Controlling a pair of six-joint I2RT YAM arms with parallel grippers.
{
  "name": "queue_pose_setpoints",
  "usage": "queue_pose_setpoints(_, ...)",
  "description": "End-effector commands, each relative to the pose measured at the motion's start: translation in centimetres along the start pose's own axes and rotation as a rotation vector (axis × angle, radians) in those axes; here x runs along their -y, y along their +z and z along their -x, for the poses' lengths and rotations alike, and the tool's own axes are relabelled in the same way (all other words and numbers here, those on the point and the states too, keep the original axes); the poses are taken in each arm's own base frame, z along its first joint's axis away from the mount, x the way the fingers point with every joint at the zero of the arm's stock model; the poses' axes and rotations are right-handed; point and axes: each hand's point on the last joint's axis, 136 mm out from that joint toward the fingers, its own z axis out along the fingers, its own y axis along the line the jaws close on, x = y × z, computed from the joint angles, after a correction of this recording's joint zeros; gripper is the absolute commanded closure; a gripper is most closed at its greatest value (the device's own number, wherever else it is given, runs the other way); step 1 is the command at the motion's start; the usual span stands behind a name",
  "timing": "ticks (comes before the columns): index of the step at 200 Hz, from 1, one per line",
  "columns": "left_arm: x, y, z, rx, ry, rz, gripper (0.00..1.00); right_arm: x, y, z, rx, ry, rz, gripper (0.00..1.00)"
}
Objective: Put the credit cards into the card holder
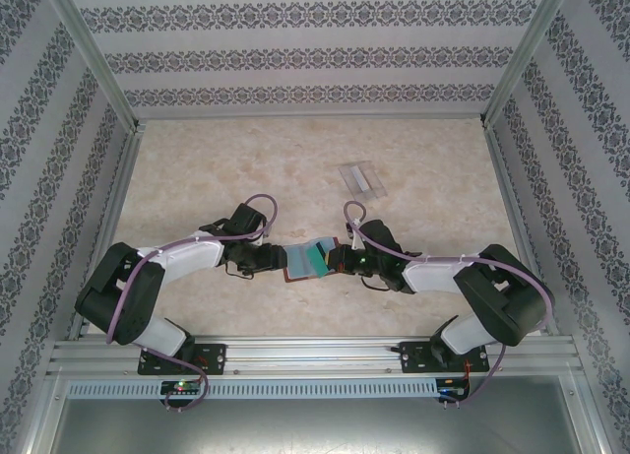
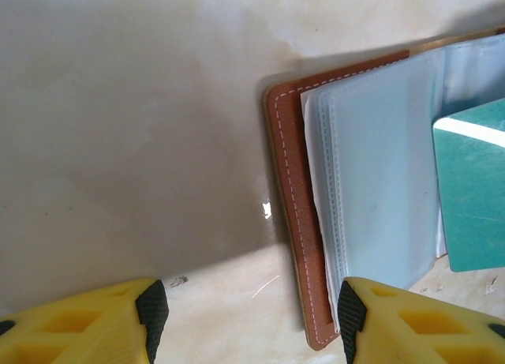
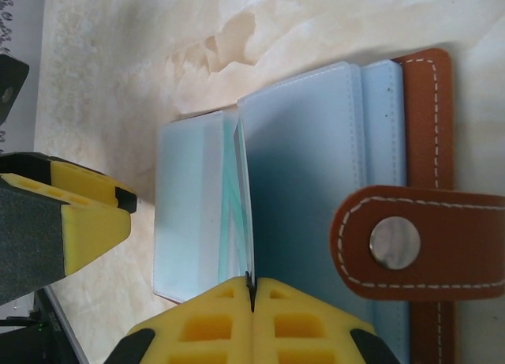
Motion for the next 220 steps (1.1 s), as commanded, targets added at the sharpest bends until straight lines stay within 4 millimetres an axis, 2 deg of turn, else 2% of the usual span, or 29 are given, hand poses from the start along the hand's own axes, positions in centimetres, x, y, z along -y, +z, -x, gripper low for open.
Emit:
queue_pose_setpoints(1, 1.2, 1.0, 0.5, 0.008, 0.022, -0.024, 0.38, 0.0, 0.3, -0.1, 0.007, 0.022, 0.021, 1.0)
queue_pose_setpoints(103, 1.5, 1.4, 0.7, 0.023, 0.023, -0.016, 0.4, -1.4, 3.5, -1.1, -0.077, 0.121, 0.122, 1.0)
queue_pose_setpoints(129, 1.4, 1.5, 0.9, 0.017, 0.021, -0.002, 0.45, -1.9, 4.3, -1.1, -0.092, 0.129, 0.136, 1.0)
queue_pose_setpoints(148, 1.2, 1.6, 0.9, 0.019, 0.021, 0.006, 0.54, -2.2, 4.4, -0.8, -0.089, 0.132, 0.146, 1.0)
queue_pose_setpoints(185, 0.8, 2.0, 1.0, 0.01, 0.02, 0.03, 0.64, -3.1, 4.9, -0.6, -0.101, 0.131, 0.163, 1.0)
queue_pose_setpoints(220, 1.0, 2.0, 1.5, 0.012, 0.022, 0.039, 0.67, -3.4, 6.1, -0.9, -0.122, 0.137, 0.168, 1.0)
